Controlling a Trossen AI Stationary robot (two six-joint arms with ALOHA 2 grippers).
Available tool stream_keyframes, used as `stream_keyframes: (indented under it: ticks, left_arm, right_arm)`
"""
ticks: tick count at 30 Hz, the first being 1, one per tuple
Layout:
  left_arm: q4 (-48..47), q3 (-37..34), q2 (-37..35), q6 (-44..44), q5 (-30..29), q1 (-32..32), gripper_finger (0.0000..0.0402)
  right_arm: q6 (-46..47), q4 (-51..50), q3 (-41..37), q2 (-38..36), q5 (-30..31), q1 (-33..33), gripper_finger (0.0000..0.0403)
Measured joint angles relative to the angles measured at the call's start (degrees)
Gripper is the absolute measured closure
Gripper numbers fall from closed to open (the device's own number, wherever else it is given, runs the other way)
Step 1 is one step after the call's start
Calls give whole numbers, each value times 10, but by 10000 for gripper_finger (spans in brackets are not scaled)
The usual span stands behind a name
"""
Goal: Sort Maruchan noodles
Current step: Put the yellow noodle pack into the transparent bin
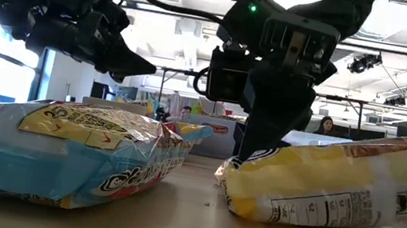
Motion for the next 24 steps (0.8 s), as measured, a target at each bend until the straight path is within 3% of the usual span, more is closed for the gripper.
stream_keyframes:
  ticks: [6, 14, 24]
  left_arm:
    - [2, 0, 0, -33, -12, 0, 401]
    - [3, 0, 0, -70, -30, 0, 391]
    - [0, 0, 0, -156, -26, -48, 324]
  right_arm:
    - [-29, -10, -1, -10, 11, -12, 394]
    - [-62, -82, -3, -94, 133, -47, 401]
    - [-30, -114, -3, -170, 326, -40, 402]
